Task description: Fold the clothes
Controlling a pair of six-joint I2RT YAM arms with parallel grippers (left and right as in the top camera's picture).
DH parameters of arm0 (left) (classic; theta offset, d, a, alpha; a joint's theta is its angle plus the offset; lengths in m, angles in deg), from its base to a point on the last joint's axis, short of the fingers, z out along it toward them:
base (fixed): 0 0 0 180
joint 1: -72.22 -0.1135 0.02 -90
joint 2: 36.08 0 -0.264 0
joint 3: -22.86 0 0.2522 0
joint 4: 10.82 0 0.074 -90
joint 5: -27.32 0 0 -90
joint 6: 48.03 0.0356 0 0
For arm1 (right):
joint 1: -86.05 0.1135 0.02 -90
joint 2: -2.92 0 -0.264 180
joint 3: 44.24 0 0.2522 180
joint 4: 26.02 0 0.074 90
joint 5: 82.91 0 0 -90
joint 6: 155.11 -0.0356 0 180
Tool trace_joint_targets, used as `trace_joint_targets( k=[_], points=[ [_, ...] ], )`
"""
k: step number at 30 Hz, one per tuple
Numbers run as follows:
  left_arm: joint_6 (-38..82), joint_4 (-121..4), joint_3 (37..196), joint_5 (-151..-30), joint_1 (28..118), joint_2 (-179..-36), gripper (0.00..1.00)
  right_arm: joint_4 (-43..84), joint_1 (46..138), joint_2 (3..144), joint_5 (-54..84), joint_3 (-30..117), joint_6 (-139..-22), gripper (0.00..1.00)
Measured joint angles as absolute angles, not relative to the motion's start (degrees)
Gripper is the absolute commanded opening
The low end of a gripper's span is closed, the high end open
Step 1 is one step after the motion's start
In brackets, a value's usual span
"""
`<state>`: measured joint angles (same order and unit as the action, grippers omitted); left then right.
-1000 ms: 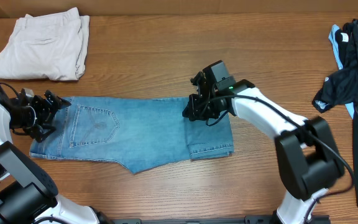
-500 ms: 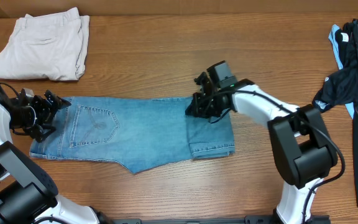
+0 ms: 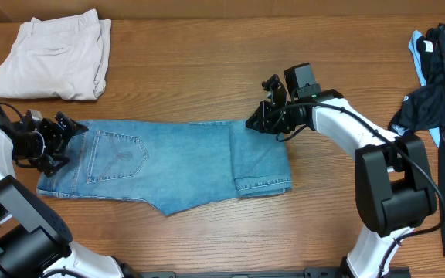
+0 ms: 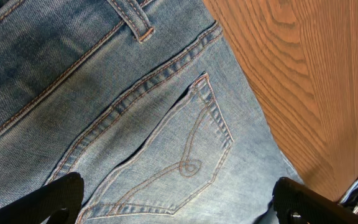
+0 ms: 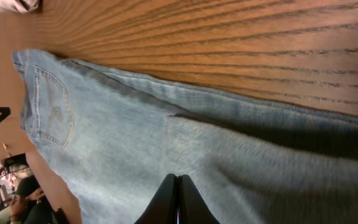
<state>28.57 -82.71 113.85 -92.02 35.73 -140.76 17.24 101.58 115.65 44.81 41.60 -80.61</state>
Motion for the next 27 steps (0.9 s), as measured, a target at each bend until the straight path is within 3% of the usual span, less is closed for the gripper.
trace_joint_targets(
  k=[12, 21, 27],
  points=[
    [28.57, -82.91, 113.85, -92.02, 35.73, -140.76, 1.0, 15.4, 101.36, 123.02, 48.63, 41.03, -80.09, 0.04],
    [28.57, -82.93, 113.85, -92.02, 35.73, -140.76, 1.0, 27.9, 101.6, 106.12, 50.23, 40.86, -78.78, 0.04],
    [28.57, -82.95, 113.85, -92.02, 35.73, -140.76, 1.0, 30.18, 103.46, 104.42, 55.73, 36.35, -74.71, 0.04]
  ],
)
